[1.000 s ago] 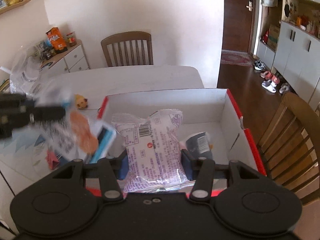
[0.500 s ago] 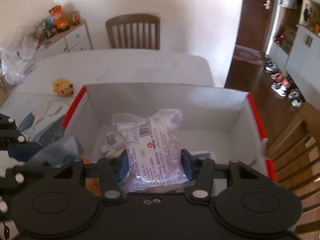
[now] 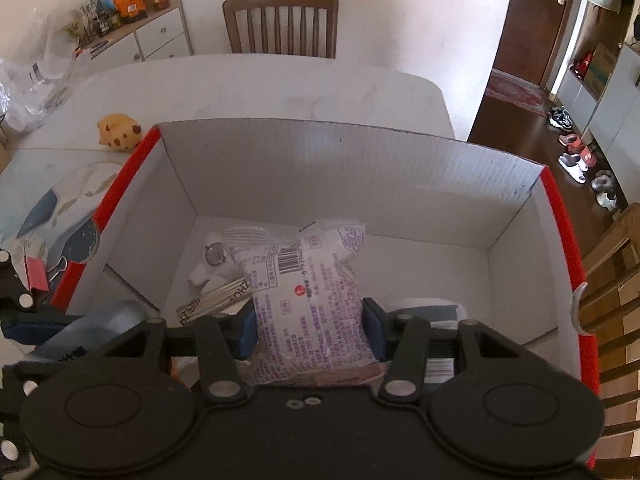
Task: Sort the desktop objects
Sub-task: 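Lower both items into the box and open both grippers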
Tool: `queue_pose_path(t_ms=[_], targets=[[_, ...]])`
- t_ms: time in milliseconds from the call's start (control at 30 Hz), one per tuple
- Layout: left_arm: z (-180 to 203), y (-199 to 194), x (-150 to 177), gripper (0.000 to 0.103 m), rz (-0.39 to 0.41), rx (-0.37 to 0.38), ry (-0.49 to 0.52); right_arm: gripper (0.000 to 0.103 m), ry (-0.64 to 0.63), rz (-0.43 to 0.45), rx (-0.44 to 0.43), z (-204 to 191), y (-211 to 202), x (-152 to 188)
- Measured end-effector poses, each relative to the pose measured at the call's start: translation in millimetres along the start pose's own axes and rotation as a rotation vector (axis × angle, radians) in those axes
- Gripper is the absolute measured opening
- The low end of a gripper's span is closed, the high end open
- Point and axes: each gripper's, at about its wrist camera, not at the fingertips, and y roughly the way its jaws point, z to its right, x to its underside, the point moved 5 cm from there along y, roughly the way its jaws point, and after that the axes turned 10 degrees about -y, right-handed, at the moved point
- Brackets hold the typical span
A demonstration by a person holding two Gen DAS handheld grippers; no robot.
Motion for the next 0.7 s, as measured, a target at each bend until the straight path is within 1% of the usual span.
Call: queue_pose_path(t_ms=[100, 233, 300, 367, 467, 600, 700], targets=[[-2, 4, -2, 0.013, -0.019, -0.013, -0.011, 0.052, 0.004, -0.017, -0.006, 0, 2, 0], [-8, 4, -2, 0.014, -0.035, -0.006, -0.058, 0.054, 0.029, -0.025, -0.01, 3, 2, 1], [-9, 4, -2, 0.014, -0.033, -0.007, -0.068, 0.058, 0.036, -0.018, -0.012, 4, 0, 2], [-8, 3, 0, 0.014, -0.03, -0.011, -0.069, 0.067, 0.043, -0.002, -0.007, 5, -4, 2], [-6, 0, 1, 0.014, -0.02, -0.029, -0.065, 0.068, 0.054, 0.014, -0.014, 8, -11, 2], [-3, -4, 2, 0.014, -0.01, -0.032, -0.062, 0.068, 0.07, 0.043, -0.027, 10, -21, 0], [-2, -7, 2, 0.014, 0.0, -0.032, -0.06, 0.07, 0.083, 0.068, -0.036, 11, -30, -1]])
